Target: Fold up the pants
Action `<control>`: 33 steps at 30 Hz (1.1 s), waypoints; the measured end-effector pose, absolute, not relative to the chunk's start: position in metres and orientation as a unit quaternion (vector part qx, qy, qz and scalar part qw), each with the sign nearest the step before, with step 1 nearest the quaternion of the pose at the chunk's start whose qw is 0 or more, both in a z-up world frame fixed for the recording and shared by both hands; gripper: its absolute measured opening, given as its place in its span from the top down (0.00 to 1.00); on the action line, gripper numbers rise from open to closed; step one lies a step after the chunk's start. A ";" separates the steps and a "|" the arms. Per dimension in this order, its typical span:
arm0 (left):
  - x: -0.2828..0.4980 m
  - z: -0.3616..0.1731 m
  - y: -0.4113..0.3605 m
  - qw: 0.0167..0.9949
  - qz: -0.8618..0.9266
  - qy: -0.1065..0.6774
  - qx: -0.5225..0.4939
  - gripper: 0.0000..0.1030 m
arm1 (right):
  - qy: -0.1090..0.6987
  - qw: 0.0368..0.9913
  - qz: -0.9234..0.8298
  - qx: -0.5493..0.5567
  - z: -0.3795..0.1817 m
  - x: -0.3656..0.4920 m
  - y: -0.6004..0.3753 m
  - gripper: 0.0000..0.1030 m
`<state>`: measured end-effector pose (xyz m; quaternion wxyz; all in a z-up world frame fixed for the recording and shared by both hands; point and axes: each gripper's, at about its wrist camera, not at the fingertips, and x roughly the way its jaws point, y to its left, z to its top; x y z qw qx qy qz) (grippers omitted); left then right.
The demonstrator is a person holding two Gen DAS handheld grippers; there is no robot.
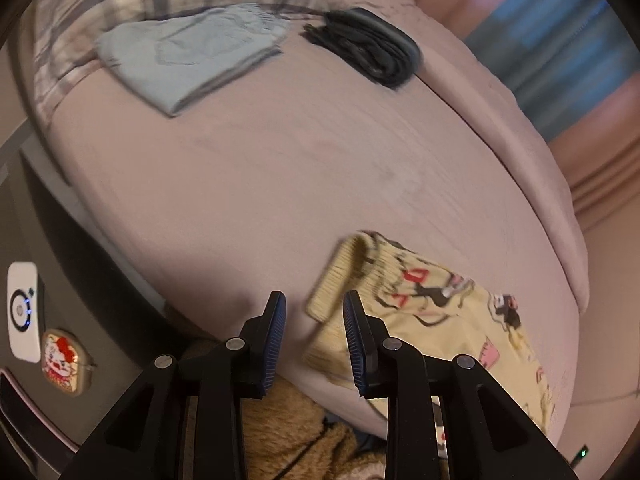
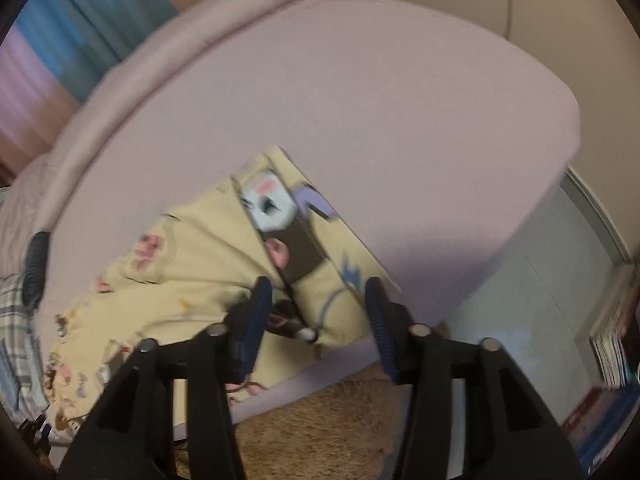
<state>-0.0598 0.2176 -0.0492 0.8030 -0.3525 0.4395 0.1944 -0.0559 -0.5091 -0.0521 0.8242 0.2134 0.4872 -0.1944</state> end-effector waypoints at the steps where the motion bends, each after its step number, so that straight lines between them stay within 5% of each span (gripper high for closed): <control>1: -0.055 -0.047 0.213 0.805 0.190 0.442 -0.346 0.74 | 0.483 0.825 -0.195 0.220 -0.055 -0.059 -0.512 0.93; 11: 0.013 -0.012 0.143 0.849 0.063 0.447 -0.274 0.74 | 0.394 0.872 -0.211 0.199 0.001 -0.062 -0.521 0.94; 20: 0.042 -0.055 0.105 0.810 0.015 0.528 -0.254 0.74 | 0.458 0.836 -0.237 0.187 -0.068 -0.064 -0.536 0.89; 24: 0.037 -0.067 0.104 0.798 0.018 0.544 -0.260 0.74 | 0.468 0.823 -0.264 0.184 -0.047 -0.067 -0.550 0.57; 29: 0.017 -0.087 0.095 0.774 0.005 0.567 -0.284 0.74 | 0.443 0.848 -0.213 0.199 -0.014 -0.040 -0.550 0.44; 33: 0.000 -0.098 0.095 0.760 0.021 0.578 -0.296 0.74 | 0.461 0.852 -0.169 0.180 -0.027 0.001 -0.533 0.44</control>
